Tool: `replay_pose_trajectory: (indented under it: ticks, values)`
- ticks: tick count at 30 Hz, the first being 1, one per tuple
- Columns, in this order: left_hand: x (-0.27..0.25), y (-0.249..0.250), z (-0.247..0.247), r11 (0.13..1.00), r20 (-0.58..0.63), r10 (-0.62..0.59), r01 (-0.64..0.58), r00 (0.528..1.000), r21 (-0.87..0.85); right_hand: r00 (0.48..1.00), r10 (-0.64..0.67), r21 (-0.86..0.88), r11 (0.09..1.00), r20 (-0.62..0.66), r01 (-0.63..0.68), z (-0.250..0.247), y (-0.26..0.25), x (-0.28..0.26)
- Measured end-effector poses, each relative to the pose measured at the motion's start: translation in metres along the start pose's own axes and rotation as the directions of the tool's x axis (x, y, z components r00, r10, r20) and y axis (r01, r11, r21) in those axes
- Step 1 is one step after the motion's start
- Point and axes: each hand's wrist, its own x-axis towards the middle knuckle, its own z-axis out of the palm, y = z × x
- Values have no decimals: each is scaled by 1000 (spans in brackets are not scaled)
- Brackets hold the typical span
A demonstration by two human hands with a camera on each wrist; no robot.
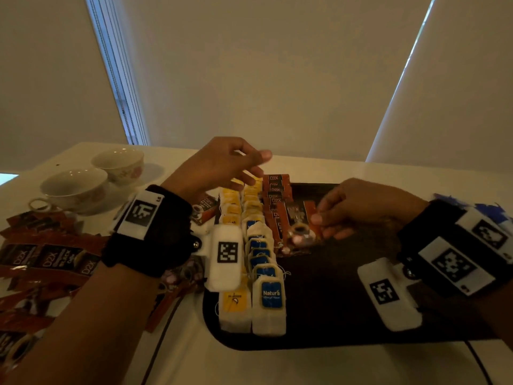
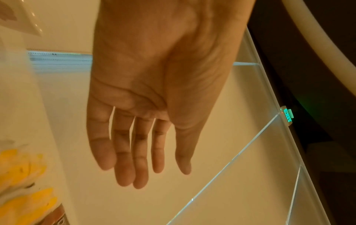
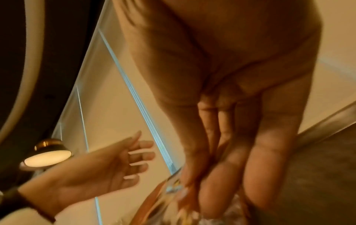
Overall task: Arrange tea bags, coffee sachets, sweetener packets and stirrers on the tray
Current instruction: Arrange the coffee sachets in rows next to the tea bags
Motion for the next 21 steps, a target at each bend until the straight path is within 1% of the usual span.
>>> replay_pose_trajectory:
  ticks: [2, 5, 8, 12, 16, 19, 21]
  values:
    - [0, -1, -9, 1000, -52, -5, 3, 999, -29, 991, 102, -110, 990, 85, -93, 4, 7, 0]
    - [-1, -2, -15, 999, -78, 0, -4, 997, -42, 979, 165, -141, 979, 123, -147, 11, 10, 6]
    - [-1, -1, -15, 999, -75, 2, -5, 997, -32, 975, 185, -145, 975, 123, -167, 16, 5, 12]
    - [0, -2, -11, 999, -53, 1, -3, 999, -37, 970, 218, -216, 957, 105, -192, 21, -1, 20]
    - [1, -3, -11, 999, -84, 16, -19, 996, -44, 959, 266, -253, 939, 100, -234, 22, -4, 28]
    - [1, -3, -13, 999, -118, 31, -36, 993, -41, 959, 269, -270, 933, 93, -236, 22, -7, 31]
    - [1, -4, -14, 999, -113, 30, -34, 993, -38, 958, 271, -272, 933, 93, -237, 22, -9, 31]
